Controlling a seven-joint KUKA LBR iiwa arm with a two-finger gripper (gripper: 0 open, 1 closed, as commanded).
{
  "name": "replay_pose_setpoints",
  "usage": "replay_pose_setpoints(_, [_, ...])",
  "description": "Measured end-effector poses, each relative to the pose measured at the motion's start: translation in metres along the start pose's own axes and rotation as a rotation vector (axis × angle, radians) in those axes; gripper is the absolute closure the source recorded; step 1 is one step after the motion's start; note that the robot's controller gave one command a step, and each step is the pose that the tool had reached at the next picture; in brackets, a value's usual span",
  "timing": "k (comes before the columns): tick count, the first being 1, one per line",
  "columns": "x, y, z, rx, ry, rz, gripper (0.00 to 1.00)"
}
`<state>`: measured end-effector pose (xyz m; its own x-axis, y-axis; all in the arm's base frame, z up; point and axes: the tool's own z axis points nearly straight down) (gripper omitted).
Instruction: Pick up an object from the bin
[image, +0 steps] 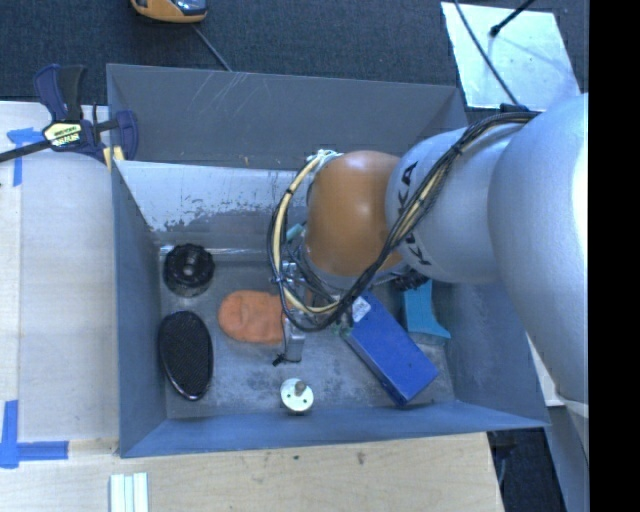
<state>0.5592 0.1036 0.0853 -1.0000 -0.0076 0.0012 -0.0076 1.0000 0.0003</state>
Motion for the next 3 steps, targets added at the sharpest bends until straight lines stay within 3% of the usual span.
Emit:
replay_pose_setpoints(1, [-0.015,0.01,-0.047,0.0,-0.003,-0.018,0.0])
replay_pose_setpoints(2, [-0.008,0.026,0.01,-0.001,-0.006,0.009,0.0])
replay_pose_setpoints(3, [-0.022,0.007,0.014,-0.001,-0.007,-0.032,1.0])
